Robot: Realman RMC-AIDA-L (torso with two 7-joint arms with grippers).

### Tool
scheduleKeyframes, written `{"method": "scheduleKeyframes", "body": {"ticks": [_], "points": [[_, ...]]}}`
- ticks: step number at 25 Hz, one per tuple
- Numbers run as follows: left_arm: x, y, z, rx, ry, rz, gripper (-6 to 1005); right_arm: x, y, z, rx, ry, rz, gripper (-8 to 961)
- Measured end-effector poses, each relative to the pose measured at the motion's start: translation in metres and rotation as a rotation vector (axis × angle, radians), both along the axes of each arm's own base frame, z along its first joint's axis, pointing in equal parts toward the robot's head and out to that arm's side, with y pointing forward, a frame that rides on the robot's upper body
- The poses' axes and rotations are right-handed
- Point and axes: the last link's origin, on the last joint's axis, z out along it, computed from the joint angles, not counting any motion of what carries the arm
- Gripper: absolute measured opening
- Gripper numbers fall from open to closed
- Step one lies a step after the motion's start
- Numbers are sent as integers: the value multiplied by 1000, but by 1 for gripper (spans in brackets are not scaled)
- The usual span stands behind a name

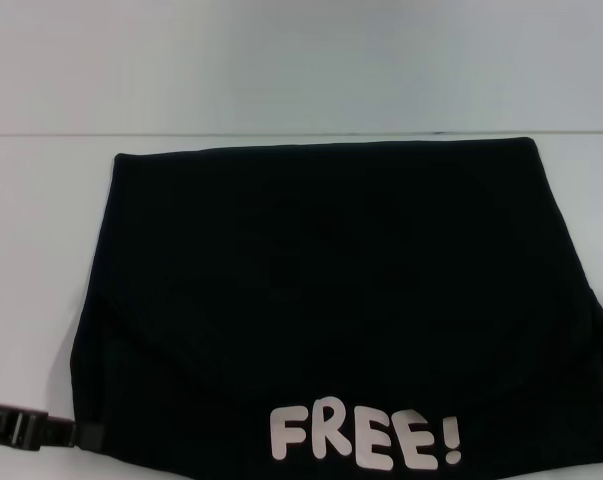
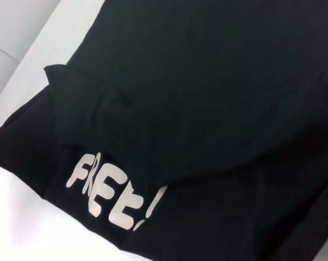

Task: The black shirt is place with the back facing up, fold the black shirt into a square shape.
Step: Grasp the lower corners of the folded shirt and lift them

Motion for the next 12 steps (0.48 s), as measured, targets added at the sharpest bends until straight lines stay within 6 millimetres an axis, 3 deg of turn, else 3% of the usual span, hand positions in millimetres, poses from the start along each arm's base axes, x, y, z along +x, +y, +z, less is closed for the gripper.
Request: {"method": "scheduleKeyframes", "body": {"ticks": [12], "points": [[-7, -22, -3, -47, -24, 15, 2, 4, -13, 2, -42, 5, 11, 93]]}}
